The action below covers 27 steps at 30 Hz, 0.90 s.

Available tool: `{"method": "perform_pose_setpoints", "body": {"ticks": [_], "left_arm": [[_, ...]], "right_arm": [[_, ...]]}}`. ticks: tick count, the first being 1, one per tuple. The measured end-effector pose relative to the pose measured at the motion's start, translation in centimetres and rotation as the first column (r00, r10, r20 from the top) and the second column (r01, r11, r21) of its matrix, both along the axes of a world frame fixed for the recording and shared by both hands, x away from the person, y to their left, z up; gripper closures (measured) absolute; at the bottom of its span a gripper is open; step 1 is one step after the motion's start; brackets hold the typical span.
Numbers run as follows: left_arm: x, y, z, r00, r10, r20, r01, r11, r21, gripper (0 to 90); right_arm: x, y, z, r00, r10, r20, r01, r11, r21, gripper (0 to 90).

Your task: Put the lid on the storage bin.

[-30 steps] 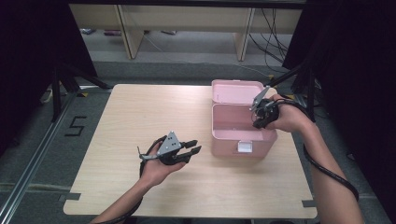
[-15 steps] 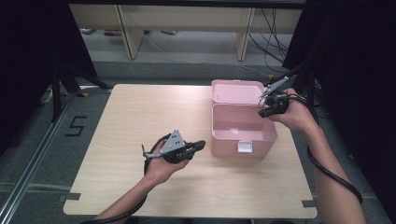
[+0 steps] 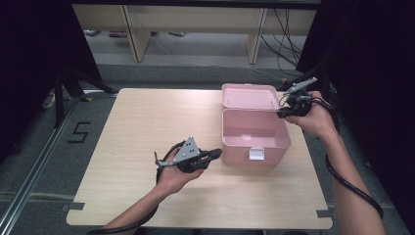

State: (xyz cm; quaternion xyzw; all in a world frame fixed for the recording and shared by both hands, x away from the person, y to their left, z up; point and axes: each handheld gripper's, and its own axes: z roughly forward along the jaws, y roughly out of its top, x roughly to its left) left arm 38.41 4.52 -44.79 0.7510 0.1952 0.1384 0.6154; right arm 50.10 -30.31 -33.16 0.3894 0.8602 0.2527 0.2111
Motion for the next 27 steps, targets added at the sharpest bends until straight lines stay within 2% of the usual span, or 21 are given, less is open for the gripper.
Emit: {"method": "perform_pose_setpoints", "body": {"ticks": [2, 5, 9, 12, 16, 18, 19, 20, 21, 22, 23, 24, 25, 27], "left_arm": [[0.0, -0.5, 0.0, 0.9999, -0.01, -0.01, 0.01, 0.9999, -0.002, 88.0], [0.1, -1.5, 0.2, 0.9993, -0.032, -0.018, 0.032, 0.9994, -0.011, 88.4], [0.2, -2.9, 0.3, 0.998, -0.058, -0.024, 0.057, 0.9982, -0.015, 88.6], [0.4, -3.9, 0.2, 0.997, -0.075, -0.019, 0.075, 0.9969, -0.023, 88.6], [0.4, -5.4, 0.0, 0.9952, -0.095, -0.023, 0.095, 0.9953, -0.021, 88.1], [0.3, -6.0, -0.1, 0.9939, -0.109, -0.015, 0.109, 0.9939, -0.018, 87.8], [0.3, -6.3, -0.1, 0.9937, -0.112, -0.01, 0.112, 0.9935, -0.02, 87.5], [0.3, -6.6, -0.2, 0.9938, -0.11, -0.013, 0.11, 0.9936, -0.027, 87.5], [0.3, -6.9, -0.2, 0.9939, -0.11, -0.015, 0.109, 0.9936, -0.028, 87.5], [0.4, -7.1, -0.3, 0.9939, -0.109, -0.014, 0.109, 0.9937, -0.028, 87.7], [0.5, -7.4, -0.4, 0.9938, -0.111, -0.005, 0.111, 0.9937, -0.011, 87.9], [0.6, -7.7, -0.4, 0.9942, -0.108, -0.006, 0.108, 0.994, -0.018, 88.6], [0.7, -7.9, -0.4, 0.9958, -0.092, -0.001, 0.092, 0.9958, -0.005, 89.2], [0.9, -8.3, -0.5, 0.9966, -0.081, -0.012, 0.081, 0.9967, -0.009, 89.5]], "right_arm": [[0.5, -0.3, 0.0, 0.999, -0.046, 0.002, 0.046, 0.9981, 0.042, 75.1], [1.4, -0.9, 0.0, 0.9961, -0.089, 0.004, 0.088, 0.994, 0.065, 72.4], [2.5, -1.5, 0.0, 0.9828, -0.183, -0.024, 0.185, 0.9728, 0.139, 70.2], [3.6, -1.9, 0.1, 0.976, -0.215, -0.033, 0.218, 0.9667, 0.134, 69.1], [5.1, -2.1, -0.1, 0.9598, -0.273, -0.065, 0.28, 0.9453, 0.167, 69.1], [5.9, -2.1, -0.3, 0.9559, -0.288, -0.057, 0.293, 0.9453, 0.143, 69.4], [6.2, -2.0, -0.4, 0.9539, -0.292, -0.069, 0.299, 0.9439, 0.14, 70.1], [6.5, -1.9, -0.5, 0.9461, -0.313, -0.082, 0.323, 0.9339, 0.154, 70.9], [6.9, -2.0, -0.7, 0.9445, -0.318, -0.083, 0.327, 0.9323, 0.154, 72.0], [7.1, -1.9, -0.8, 0.9379, -0.333, -0.096, 0.345, 0.9254, 0.157, 73.7], [7.5, -1.9, -1.1, 0.9372, -0.335, -0.095, 0.347, 0.9265, 0.146, 75.4], [7.9, -1.9, -1.4, 0.9328, -0.343, -0.111, 0.357, 0.9228, 0.146, 75.8], [8.0, -1.8, -1.5, 0.9251, -0.356, -0.132, 0.373, 0.9161, 0.146, 75.9], [8.6, -1.8, -1.9, 0.918, -0.372, -0.138, 0.39, 0.9088, 0.148, 75.7]]}}
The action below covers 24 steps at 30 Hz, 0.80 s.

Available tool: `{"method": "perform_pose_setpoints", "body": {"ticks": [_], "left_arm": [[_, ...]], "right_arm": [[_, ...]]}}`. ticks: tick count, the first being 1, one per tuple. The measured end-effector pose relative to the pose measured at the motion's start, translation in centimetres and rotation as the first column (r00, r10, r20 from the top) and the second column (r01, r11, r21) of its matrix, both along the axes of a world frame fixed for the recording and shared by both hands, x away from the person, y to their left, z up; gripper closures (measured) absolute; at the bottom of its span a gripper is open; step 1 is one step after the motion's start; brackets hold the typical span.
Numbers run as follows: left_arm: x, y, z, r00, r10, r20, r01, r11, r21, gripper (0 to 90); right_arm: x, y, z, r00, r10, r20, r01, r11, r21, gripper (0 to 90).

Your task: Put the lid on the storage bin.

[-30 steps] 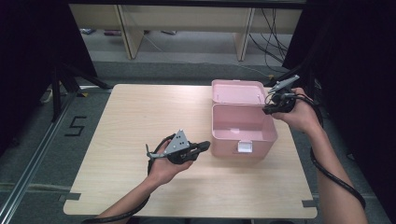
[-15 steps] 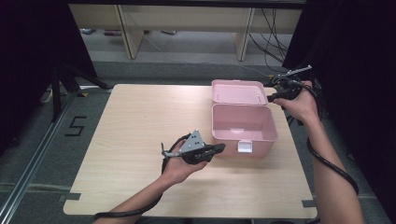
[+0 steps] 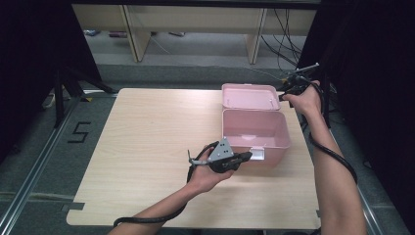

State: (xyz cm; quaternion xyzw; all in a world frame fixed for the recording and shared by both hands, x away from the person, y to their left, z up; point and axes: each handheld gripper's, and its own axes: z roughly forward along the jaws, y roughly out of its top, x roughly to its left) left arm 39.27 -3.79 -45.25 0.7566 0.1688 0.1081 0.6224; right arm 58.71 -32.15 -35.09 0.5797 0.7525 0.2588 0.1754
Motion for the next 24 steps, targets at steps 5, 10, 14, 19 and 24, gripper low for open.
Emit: {"method": "perform_pose_setpoints", "body": {"ticks": [5, 10, 14, 19, 24], "left_arm": [[0.7, -0.8, -0.2, 0.9999, -0.005, 0.009, 0.005, 1.0, 0.005, 89.5], [0.9, -1.9, -0.8, 0.9996, -0.025, 0.013, 0.026, 0.9996, -0.014, 89.5], [1.0, -2.7, -1.2, 0.9995, -0.028, 0.017, 0.028, 0.9996, 0.003, 89.6], [1.3, -3.0, -1.5, 0.9998, -0.009, 0.02, 0.009, 0.9999, 0.006, 89.6], [1.7, -3.0, -1.6, 0.9998, 0.006, 0.018, -0.006, 1.0, 0.005, 89.6]], "right_arm": [[0.9, 0.0, -0.9, 0.9998, -0.019, -0.012, 0.019, 0.9997, 0.017, 73.6], [1.3, 0.0, -1.2, 0.9993, -0.035, 0.013, 0.034, 0.9993, 0.012, 73.2], [1.6, -0.1, -1.3, 0.9988, -0.045, 0.022, 0.045, 0.9989, 0.012, 70.5], [2.5, -0.4, -2.0, 0.9982, -0.054, 0.028, 0.054, 0.9985, 0.008, 69.2], [3.3, -0.3, -2.7, 0.9954, -0.094, 0.017, 0.094, 0.995, 0.034, 70.2]]}}
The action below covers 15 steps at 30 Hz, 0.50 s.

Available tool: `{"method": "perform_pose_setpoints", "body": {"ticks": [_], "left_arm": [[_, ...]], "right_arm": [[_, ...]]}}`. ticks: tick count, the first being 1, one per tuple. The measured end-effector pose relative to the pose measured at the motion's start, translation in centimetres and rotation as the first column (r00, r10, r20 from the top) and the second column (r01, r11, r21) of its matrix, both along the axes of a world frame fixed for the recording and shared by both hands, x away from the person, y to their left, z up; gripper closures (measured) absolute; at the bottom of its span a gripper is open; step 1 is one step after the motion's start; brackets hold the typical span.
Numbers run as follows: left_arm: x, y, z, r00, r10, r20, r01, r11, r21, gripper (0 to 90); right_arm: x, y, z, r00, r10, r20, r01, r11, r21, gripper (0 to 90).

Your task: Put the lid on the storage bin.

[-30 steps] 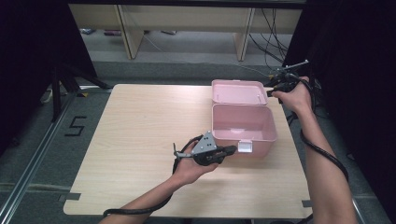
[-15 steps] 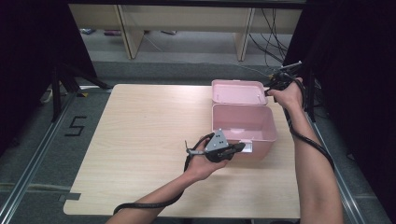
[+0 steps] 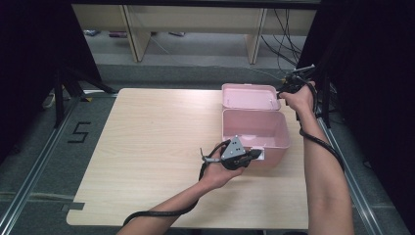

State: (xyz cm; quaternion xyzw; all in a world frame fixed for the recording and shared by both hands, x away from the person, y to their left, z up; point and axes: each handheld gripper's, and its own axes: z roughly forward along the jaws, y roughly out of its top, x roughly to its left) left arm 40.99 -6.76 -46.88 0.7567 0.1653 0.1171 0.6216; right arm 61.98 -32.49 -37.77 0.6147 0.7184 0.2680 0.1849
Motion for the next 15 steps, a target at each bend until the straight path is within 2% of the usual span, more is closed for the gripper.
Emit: {"method": "perform_pose_setpoints", "body": {"ticks": [3, 4, 6, 8, 9, 10, 12, 14, 15], "left_arm": [[0.0, -0.1, -0.2, 1.0, -0.002, -0.005, 0.002, 1.0, 0.004, 89.6], [0.1, -0.1, -0.3, 1.0, -0.001, 0.0, 0.001, 1.0, 0.009, 89.6], [0.0, -0.2, -0.4, 0.9999, 0.0, -0.011, 0.0, 1.0, -0.004, 89.6], [0.0, -0.2, -0.4, 1.0, -0.002, -0.008, 0.002, 1.0, 0.002, 89.6], [0.0, -0.2, -0.4, 0.9999, -0.003, -0.01, 0.003, 1.0, 0.002, 89.6], [0.0, -0.3, -0.4, 0.9999, -0.005, -0.012, 0.005, 1.0, 0.002, 89.6], [0.1, -0.3, -0.4, 0.9999, -0.007, -0.014, 0.007, 1.0, 0.004, 89.6], [0.1, -0.3, -0.4, 0.9998, -0.01, -0.018, 0.01, 0.9999, 0.003, 89.6], [0.1, -0.3, -0.4, 0.9998, -0.01, -0.019, 0.01, 0.9999, 0.002, 89.6]], "right_arm": [[0.6, -0.1, -0.3, 0.9997, 0.023, 0.001, -0.023, 0.9997, -0.01, 70.9], [0.8, 0.1, -0.3, 1.0, 0.008, -0.003, -0.008, 1.0, 0.0, 71.3], [1.2, 0.1, -0.4, 1.0, 0.002, -0.003, -0.002, 1.0, -0.002, 72.0], [1.5, 0.2, -0.6, 1.0, -0.006, 0.006, 0.006, 0.9999, -0.009, 72.7], [1.7, 0.4, -0.7, 0.9996, -0.023, -0.015, 0.023, 0.9997, 0.003, 72.9], [1.9, 0.3, -0.7, 1.0, 0.0, -0.009, 0.0, 0.9999, -0.012, 73.3], [2.1, 0.6, -0.7, 0.9997, -0.016, -0.02, 0.015, 0.9997, -0.021, 73.6], [2.5, 0.5, -0.9, 0.9999, 0.001, -0.012, -0.001, 0.9995, -0.032, 73.9], [2.5, 0.8, -0.9, 0.9991, -0.03, -0.029, 0.03, 0.9995, -0.009, 74.1]]}}
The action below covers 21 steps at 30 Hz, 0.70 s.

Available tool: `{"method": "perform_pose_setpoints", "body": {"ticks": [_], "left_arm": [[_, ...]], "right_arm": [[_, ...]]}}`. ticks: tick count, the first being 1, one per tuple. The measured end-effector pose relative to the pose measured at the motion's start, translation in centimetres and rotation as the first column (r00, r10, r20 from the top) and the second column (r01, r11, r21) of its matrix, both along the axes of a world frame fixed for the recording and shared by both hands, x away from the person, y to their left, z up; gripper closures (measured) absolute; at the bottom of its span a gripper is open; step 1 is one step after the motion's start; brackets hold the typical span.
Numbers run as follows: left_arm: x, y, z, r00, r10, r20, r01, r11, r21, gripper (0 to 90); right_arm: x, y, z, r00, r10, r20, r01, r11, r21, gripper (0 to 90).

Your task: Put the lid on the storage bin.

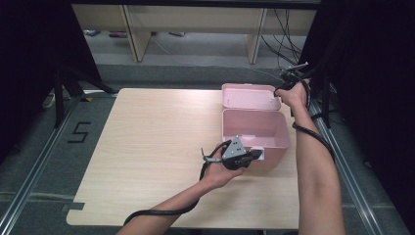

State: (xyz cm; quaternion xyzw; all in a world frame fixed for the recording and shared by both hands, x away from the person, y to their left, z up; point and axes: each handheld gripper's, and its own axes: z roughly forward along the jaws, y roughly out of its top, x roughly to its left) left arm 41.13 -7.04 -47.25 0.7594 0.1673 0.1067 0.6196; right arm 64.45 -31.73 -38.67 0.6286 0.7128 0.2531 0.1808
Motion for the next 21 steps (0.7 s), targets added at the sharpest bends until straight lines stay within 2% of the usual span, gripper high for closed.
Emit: {"method": "perform_pose_setpoints", "body": {"ticks": [1, 4, 5, 6, 10, 12, 13, 15, 17, 19, 21], "left_arm": [[0.0, 0.0, 0.0, 1.0, 0.0, -0.003, 0.0, 1.0, -0.001, 89.7], [0.0, -0.1, 0.0, 1.0, -0.002, -0.006, 0.002, 1.0, -0.001, 89.6], [0.0, -0.1, 0.0, 1.0, -0.005, -0.004, 0.005, 1.0, 0.004, 89.6], [0.1, -0.1, 0.1, 1.0, -0.007, -0.004, 0.007, 1.0, 0.006, 89.5], [0.1, -0.2, 0.0, 0.9998, -0.01, -0.017, 0.011, 0.9999, 0.002, 89.5], [0.2, -0.1, 0.1, 0.9997, -0.013, -0.023, 0.013, 0.9999, 0.006, 89.5], [0.2, -0.1, 0.1, 0.9995, -0.014, -0.027, 0.014, 0.9999, 0.0, 89.5], [0.2, -0.1, 0.1, 0.9995, -0.014, -0.028, 0.014, 0.9999, 0.001, 89.5], [0.2, -0.2, 0.1, 0.9995, -0.013, -0.028, 0.013, 0.9999, 0.005, 89.4], [0.2, -0.2, 0.1, 0.9995, -0.014, -0.029, 0.014, 0.9999, 0.005, 89.5], [0.2, -0.3, 0.1, 0.9995, -0.015, -0.028, 0.015, 0.9999, 0.007, 89.5]], "right_arm": [[0.2, -0.2, -0.1, 0.9998, 0.021, 0.004, -0.021, 0.9995, -0.022, 74.2], [0.4, -0.1, -0.3, 0.9998, 0.022, 0.001, -0.022, 0.9992, -0.033, 75.2], [0.5, -0.1, -0.5, 0.9998, 0.018, 0.002, -0.018, 0.9995, -0.024, 75.2], [0.5, 0.0, -0.5, 0.9998, 0.015, -0.016, -0.016, 0.9997, -0.021, 75.3], [0.7, -0.4, -1.0, 0.9998, 0.02, -0.008, -0.02, 0.9997, -0.011, 75.3], [0.6, -0.1, -0.9, 0.9988, -0.033, -0.036, 0.034, 0.9993, 0.017, 75.0], [0.8, -0.4, -1.0, 0.9997, -0.011, -0.022, 0.011, 0.9999, 0.0, 74.6], [0.8, -0.1, -0.9, 0.9986, -0.04, -0.035, 0.04, 0.9989, 0.022, 74.1], [1.0, -0.2, -1.0, 0.9992, -0.018, -0.035, 0.018, 0.9998, -0.002, 74.2], [1.0, -0.1, -1.1, 0.9978, -0.045, -0.049, 0.046, 0.9989, 0.013, 75.5], [1.2, 0.0, -1.2, 0.9987, -0.026, -0.043, 0.026, 0.9997, -0.001, 78.5]]}}
